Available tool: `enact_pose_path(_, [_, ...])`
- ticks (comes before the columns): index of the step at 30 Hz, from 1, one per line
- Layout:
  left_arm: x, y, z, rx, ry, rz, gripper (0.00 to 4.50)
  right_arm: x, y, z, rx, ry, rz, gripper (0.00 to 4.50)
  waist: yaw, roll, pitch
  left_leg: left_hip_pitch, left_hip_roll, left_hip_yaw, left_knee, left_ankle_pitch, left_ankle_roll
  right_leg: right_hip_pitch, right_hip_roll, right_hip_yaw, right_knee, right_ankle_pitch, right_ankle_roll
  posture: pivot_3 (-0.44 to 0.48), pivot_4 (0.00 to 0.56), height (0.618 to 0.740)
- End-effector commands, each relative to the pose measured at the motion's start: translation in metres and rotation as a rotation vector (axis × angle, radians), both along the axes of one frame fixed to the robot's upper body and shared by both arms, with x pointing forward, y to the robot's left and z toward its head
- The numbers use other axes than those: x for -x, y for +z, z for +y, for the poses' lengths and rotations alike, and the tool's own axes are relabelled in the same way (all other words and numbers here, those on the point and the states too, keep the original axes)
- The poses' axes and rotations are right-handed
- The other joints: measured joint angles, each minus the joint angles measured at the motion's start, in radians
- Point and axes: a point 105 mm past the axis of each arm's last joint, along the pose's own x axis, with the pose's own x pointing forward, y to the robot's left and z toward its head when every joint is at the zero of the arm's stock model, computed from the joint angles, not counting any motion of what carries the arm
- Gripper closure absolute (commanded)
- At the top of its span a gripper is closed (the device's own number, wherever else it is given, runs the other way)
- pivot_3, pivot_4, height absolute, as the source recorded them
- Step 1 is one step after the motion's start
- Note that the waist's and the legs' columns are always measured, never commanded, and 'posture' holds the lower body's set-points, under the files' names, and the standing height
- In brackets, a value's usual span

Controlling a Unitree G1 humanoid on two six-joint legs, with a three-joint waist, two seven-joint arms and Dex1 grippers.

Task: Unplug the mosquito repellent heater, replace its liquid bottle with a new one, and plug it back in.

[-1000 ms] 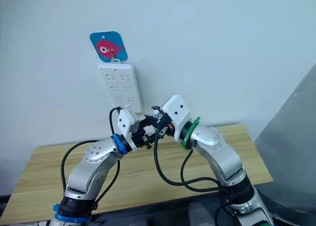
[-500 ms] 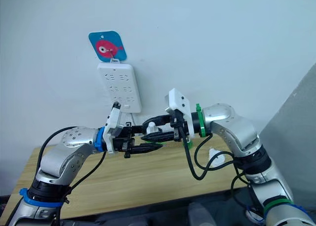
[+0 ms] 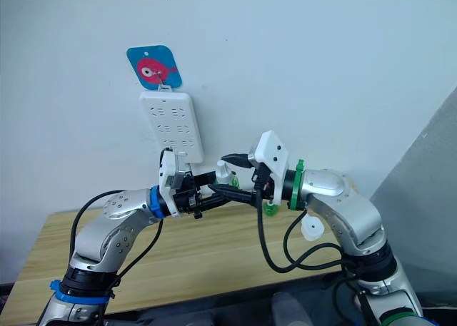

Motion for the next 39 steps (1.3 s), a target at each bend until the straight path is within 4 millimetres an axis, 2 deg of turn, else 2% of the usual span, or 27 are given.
enact_pose_path(1, [0.004, 0.014, -0.004, 0.011, -0.02, -0.071, 2.19, -0.008, 0.015, 0.005, -0.067, -0.063, -0.055, 1.27, -0.001, 0.0, 0.0, 0.0, 0.0, 0.0, 0.0, 0.0, 0.0, 0.0, 0.0, 0.0, 0.0, 0.0, 0.0, -0.162, 0.069, 0.728])
enact_pose_path(8, [0.006, 0.012, -0.004, 0.012, -0.018, -0.07, 2.19, -0.017, 0.009, -0.002, -0.031, -0.096, -0.038, 1.27, 0.002, 0.0, 0.0, 0.0, 0.0, 0.0, 0.0, 0.0, 0.0, 0.0, 0.0, 0.0, -0.001, 0.0, 0.0, -0.157, 0.066, 0.728])
enact_pose_path(11, [0.005, 0.012, -0.003, 0.006, -0.012, -0.075, 2.19, -0.018, 0.01, -0.016, -0.007, -0.088, -0.024, 1.27, 0.001, 0.0, 0.0, 0.0, 0.0, 0.0, 0.0, 0.0, 0.0, 0.0, 0.0, 0.0, -0.001, 0.0, 0.0, -0.154, 0.068, 0.728])
enact_pose_path(22, [0.002, 0.008, 0.002, 0.0, 0.006, -0.082, 2.19, 0.009, 0.002, -0.043, 0.113, 0.075, 0.04, 1.27, 0.002, 0.0, 0.0, 0.0, 0.0, 0.0, 0.0, 0.0, 0.0, 0.0, 0.0, 0.0, -0.001, 0.0, 0.0, -0.152, 0.056, 0.728])
enact_pose_path(26, [0.001, 0.008, 0.002, -0.001, 0.006, -0.087, 2.19, 0.012, 0.007, -0.033, 0.087, 0.086, 0.029, 1.27, 0.0, 0.0, 0.0, 0.0, 0.0, 0.0, 0.0, 0.0, 0.0, 0.0, 0.0, 0.0, -0.001, 0.0, 0.0, -0.156, 0.06, 0.728])
enact_pose_path(30, [0.002, 0.008, -0.002, 0.0, -0.002, -0.089, 2.19, 0.003, 0.007, -0.009, 0.049, 0.034, -0.001, 1.27, -0.001, 0.0, 0.0, 0.0, 0.0, 0.0, 0.0, 0.0, 0.0, 0.0, 0.0, 0.0, -0.001, 0.0, 0.0, -0.156, 0.06, 0.728])
enact_pose_path(33, [0.004, 0.007, -0.004, -0.002, -0.014, -0.088, 2.19, -0.002, 0.015, 0.006, 0.005, 0.01, -0.012, 1.27, 0.0, 0.0, 0.0, -0.001, 0.0, 0.0, 0.0, 0.0, 0.0, 0.0, 0.0, 0.0, -0.001, 0.0, 0.0, -0.156, 0.06, 0.728])
enact_pose_path(39, [0.004, 0.007, -0.005, -0.003, -0.019, -0.089, 2.19, -0.01, 0.02, 0.014, -0.023, -0.02, -0.014, 1.27, 0.002, 0.0, 0.0, -0.001, 0.0, 0.0, 0.0, 0.0, 0.0, 0.0, 0.0, 0.0, -0.001, 0.0, 0.0, -0.158, 0.057, 0.728])
